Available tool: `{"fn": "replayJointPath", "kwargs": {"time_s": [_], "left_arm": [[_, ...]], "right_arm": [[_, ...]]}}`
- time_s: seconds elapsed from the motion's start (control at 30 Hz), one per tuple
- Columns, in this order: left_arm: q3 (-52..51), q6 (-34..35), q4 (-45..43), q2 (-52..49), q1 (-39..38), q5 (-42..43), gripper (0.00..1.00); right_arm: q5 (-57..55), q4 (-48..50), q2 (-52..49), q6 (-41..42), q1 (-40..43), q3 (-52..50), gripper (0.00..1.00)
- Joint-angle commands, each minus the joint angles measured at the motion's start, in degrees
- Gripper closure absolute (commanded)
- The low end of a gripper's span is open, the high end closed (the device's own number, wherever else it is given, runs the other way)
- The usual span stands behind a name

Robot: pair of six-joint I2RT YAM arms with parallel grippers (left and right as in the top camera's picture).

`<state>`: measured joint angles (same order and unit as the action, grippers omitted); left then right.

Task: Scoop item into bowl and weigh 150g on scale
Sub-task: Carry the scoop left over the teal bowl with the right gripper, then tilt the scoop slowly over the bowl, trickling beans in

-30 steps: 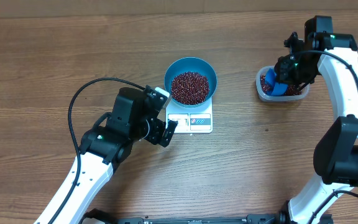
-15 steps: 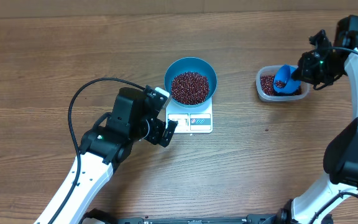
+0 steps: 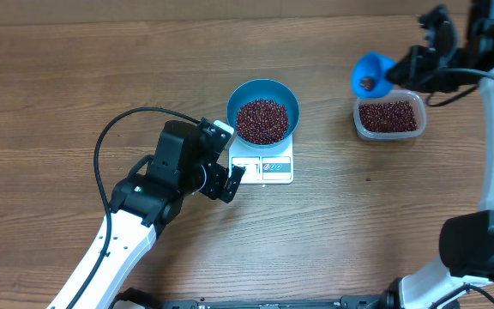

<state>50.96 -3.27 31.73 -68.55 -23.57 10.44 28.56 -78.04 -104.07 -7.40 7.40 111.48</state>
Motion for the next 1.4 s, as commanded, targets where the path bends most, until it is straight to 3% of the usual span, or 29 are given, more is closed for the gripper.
{"fn": "replayJointPath", "kwargs": {"time_s": [0.0, 0.53, 1.37], "left_arm": [[-0.07, 0.7, -0.04, -0.33, 0.2, -0.37, 0.0], [-0.07, 0.7, -0.04, -0.33, 0.2, -0.35, 0.0], [-0.07, 0.7, -0.04, -0.33, 0.2, -0.35, 0.0]], "right_arm": [[1.07, 0.85, 1.22, -0.33, -6.95, 1.16, 0.96], [-28.63, 9.18, 1.22, 5.92, -32.94, 1.16, 0.96], [-34.14, 10.45, 1.2, -0.63, -37.4, 1.14, 0.96]]}}
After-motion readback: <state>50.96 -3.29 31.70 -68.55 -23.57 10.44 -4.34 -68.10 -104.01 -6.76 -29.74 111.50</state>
